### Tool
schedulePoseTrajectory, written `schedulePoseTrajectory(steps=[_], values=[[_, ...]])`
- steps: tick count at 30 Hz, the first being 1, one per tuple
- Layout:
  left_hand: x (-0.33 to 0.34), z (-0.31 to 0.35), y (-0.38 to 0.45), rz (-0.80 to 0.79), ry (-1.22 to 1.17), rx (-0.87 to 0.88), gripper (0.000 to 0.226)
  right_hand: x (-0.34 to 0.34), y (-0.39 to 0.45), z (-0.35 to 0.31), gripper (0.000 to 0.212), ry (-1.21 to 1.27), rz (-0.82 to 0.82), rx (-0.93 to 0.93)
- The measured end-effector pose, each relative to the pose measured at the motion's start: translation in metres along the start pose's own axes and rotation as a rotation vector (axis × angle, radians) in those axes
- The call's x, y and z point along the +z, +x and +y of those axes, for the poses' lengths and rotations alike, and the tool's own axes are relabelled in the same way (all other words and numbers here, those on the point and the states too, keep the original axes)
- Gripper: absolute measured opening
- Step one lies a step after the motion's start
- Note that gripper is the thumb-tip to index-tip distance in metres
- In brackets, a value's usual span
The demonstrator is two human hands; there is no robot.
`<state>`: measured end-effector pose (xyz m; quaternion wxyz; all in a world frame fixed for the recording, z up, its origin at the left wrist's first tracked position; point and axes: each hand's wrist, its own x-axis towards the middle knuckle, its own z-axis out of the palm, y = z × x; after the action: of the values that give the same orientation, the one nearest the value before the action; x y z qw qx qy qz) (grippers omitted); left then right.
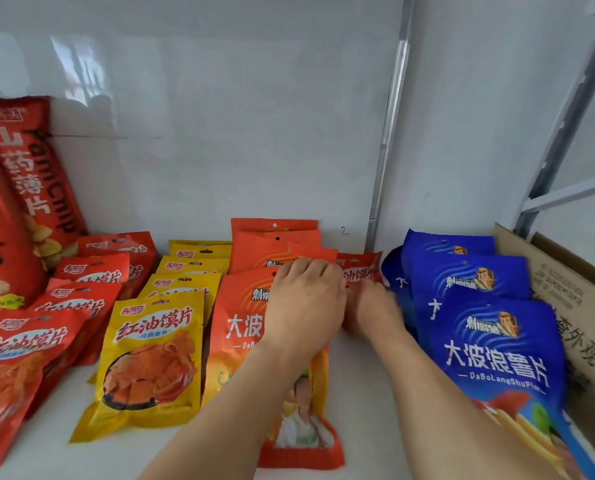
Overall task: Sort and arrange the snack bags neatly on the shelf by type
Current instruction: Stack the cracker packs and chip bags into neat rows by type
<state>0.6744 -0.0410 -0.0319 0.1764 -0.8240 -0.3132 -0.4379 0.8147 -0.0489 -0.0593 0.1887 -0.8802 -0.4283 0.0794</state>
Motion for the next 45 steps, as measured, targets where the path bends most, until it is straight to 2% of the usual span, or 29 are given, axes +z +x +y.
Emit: schedulePoseTrajectory(steps=[3, 6, 8, 13, 18, 27, 32, 35, 39, 45], values=[[0.002, -0.003, 0.003, -0.003, -0.032, -0.034, 0.027, -0.001, -0.001, -0.001, 0.029, 0.128, 0.068, -0.068], [0.004, -0.006, 0.006, -0.007, -0.049, -0.051, 0.030, 0.001, 0.000, 0.005, 0.034, 0.191, 0.160, -0.084], [0.004, -0.008, 0.008, -0.011, -0.060, -0.075, 0.028, 0.000, -0.003, 0.008, 0.045, 0.157, 0.163, -0.020], [0.004, -0.012, 0.008, -0.006, -0.079, -0.112, 0.020, 0.001, -0.006, 0.002, 0.093, 0.075, 0.053, 0.143], [-0.002, -0.020, 0.006, 0.000, -0.084, -0.158, 0.024, 0.006, -0.004, -0.002, 0.105, 0.084, 0.097, 0.159], [-0.014, -0.028, -0.005, -0.028, -0.147, -0.202, 0.019, 0.003, -0.020, -0.008, 0.076, 0.291, 0.242, 0.108], [-0.021, -0.027, -0.010, -0.031, -0.164, -0.176, 0.027, -0.005, -0.029, -0.003, 0.062, 0.282, 0.342, 0.079], [-0.023, -0.027, -0.013, -0.013, -0.142, -0.147, 0.031, -0.012, -0.037, -0.001, 0.062, 0.294, 0.434, 0.070], [-0.023, -0.025, -0.019, -0.018, -0.094, -0.091, 0.030, -0.026, -0.051, -0.002, 0.073, 0.343, 0.510, 0.097], [-0.037, -0.017, -0.026, -0.029, -0.054, -0.089, 0.030, -0.046, -0.070, -0.009, 0.057, 0.471, 0.562, -0.031]])
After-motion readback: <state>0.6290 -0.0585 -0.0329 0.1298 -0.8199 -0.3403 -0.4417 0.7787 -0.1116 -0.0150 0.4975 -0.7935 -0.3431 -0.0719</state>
